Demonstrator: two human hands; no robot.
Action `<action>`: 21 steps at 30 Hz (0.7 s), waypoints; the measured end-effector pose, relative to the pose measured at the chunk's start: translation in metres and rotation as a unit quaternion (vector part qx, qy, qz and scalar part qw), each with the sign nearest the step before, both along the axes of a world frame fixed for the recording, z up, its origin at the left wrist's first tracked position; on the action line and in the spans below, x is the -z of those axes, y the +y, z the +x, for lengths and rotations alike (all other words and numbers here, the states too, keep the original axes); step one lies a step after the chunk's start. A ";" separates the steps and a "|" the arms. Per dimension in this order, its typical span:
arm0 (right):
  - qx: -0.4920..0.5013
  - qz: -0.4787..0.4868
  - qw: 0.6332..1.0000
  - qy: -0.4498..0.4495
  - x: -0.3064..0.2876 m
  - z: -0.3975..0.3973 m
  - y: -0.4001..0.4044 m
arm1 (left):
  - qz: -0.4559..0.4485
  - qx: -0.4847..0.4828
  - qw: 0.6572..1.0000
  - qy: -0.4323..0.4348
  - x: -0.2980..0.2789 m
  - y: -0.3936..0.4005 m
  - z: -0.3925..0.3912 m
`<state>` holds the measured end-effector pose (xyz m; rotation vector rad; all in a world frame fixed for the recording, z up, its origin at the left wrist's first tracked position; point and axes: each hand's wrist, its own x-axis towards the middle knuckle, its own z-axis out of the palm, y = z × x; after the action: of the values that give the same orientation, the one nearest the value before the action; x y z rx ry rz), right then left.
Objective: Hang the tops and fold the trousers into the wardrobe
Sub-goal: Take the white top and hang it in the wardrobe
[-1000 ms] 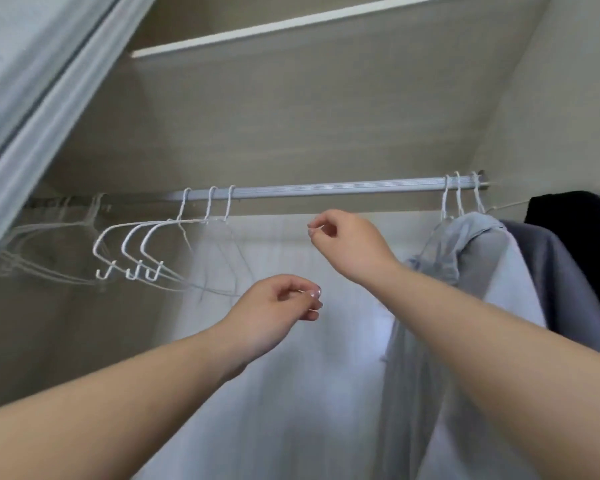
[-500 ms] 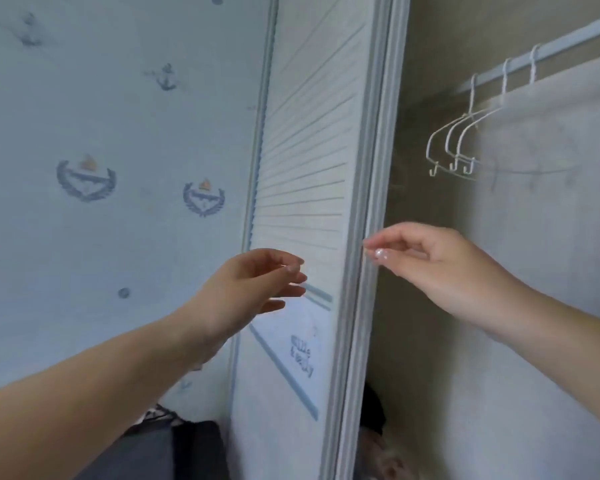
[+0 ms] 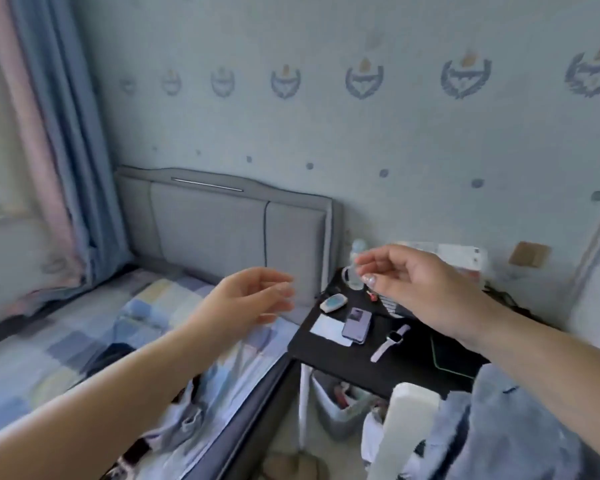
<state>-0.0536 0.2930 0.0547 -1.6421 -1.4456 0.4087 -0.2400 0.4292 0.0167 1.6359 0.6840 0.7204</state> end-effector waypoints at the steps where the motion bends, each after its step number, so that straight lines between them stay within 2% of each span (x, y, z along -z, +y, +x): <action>1: -0.039 -0.015 0.999 0.007 0.009 -0.024 0.021 | -0.016 -0.037 0.999 0.007 0.010 0.008 -0.035; 7: -0.242 -0.088 0.966 0.017 0.052 -0.175 0.127 | -0.070 -0.233 0.969 0.036 0.058 0.017 -0.222; 11: -0.345 -0.117 0.931 0.027 0.083 -0.259 0.171 | -0.106 -0.322 0.940 0.036 0.084 0.000 -0.301; 15: -0.426 -0.144 0.893 0.019 0.115 -0.331 0.209 | -0.144 -0.405 0.903 0.018 0.116 -0.007 -0.358; 21: -0.490 -0.191 0.850 0.019 0.159 -0.398 0.265 | -0.203 -0.486 0.850 0.019 0.164 0.008 -0.403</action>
<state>-0.4517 0.5579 -0.1038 -1.0149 -2.2042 1.3577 -0.6428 0.4372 -0.1477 0.8332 1.6169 1.1456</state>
